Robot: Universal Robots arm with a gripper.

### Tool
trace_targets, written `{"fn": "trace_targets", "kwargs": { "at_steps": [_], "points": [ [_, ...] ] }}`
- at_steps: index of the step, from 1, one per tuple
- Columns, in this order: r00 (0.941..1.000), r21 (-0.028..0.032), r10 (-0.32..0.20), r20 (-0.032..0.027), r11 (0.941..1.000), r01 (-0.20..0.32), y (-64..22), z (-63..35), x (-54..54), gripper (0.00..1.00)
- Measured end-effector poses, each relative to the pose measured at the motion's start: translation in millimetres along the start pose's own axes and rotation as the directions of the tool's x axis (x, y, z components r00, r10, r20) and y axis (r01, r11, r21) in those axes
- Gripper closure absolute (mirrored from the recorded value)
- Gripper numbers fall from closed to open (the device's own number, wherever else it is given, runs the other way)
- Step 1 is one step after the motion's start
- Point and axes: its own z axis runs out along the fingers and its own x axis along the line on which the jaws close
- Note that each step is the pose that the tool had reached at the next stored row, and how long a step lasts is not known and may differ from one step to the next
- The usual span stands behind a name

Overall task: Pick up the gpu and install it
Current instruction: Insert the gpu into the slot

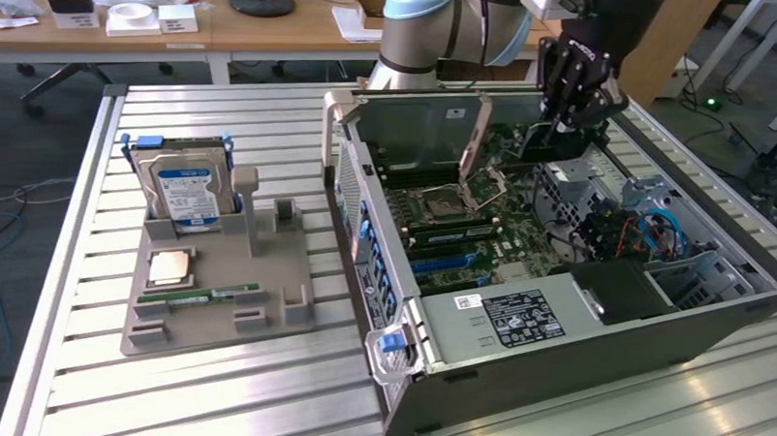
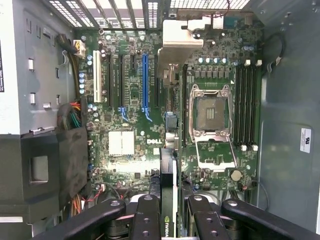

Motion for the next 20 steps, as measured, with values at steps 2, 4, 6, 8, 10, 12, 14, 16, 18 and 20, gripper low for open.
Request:
{"fn": "trace_targets", "kwargs": {
  "at_steps": [2,4,6,8,10,12,14,16,18,20],
  "points": [
    [1.0,0.0001,0.0,0.0001,1.0,0.0,0.6,1.8,0.1,0.74],
    [1.0,0.0002,0.0,0.0001,1.0,0.0,0.9,3.5,0.1,0.74],
    [1.0,0.0001,0.0,-0.0002,1.0,0.0,1.1,3.7,0.1,0.74],
    [1.0,0.0001,0.0,-0.0001,1.0,0.0,1.2,3.9,0.2,0.74],
    [1.0,0.0001,0.0,0.0001,1.0,0.0,1.5,4.4,0.2,0.74],
    [1.0,0.0001,0.0,0.0,1.0,0.0,1.6,4.5,0.1,0.74],
    [1.0,0.0002,0.0,0.0002,1.0,0.0,1.8,4.8,0.1,0.74],
    [1.0,0.0002,0.0,0.0003,1.0,0.0,2.0,5.6,0.2,0.74],
    [1.0,0.0002,0.0,0.0002,1.0,0.0,2.5,6.8,0.2,0.74],
    [1.0,0.0002,0.0,0.0001,1.0,0.0,3.0,8.3,0.2,0.74]
  ]
}}
